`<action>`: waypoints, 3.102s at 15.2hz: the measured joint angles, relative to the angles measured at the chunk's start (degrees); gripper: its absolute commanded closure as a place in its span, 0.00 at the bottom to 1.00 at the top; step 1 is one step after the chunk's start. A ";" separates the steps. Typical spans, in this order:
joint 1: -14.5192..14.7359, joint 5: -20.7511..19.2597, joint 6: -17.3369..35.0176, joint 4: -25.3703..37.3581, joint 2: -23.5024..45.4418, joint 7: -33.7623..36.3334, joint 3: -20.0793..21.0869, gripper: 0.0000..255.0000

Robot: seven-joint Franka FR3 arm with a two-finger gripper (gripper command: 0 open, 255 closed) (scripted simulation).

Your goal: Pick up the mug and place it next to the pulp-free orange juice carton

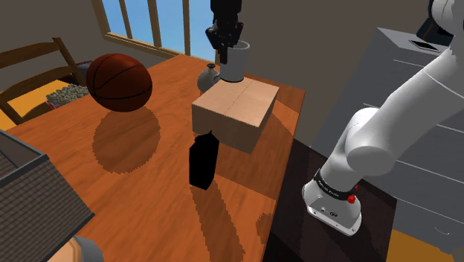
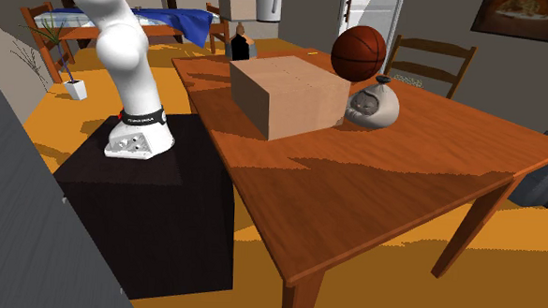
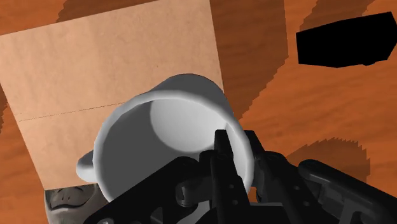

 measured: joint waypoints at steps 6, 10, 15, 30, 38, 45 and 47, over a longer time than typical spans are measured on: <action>3.00 0.20 -1.20 7.44 6.51 8.74 5.53 1.00; 5.53 -0.66 -2.24 13.44 11.84 15.08 9.20 1.00; 9.27 -2.88 -3.45 21.30 19.24 22.48 12.92 1.00; 9.98 -3.08 6.32 12.17 19.99 24.37 13.50 1.00; 9.78 -3.08 12.36 6.00 19.86 24.35 13.36 1.00; 9.80 -3.52 17.60 1.54 20.72 24.70 13.30 1.00; 9.83 -3.68 19.03 0.40 21.04 24.84 13.29 1.00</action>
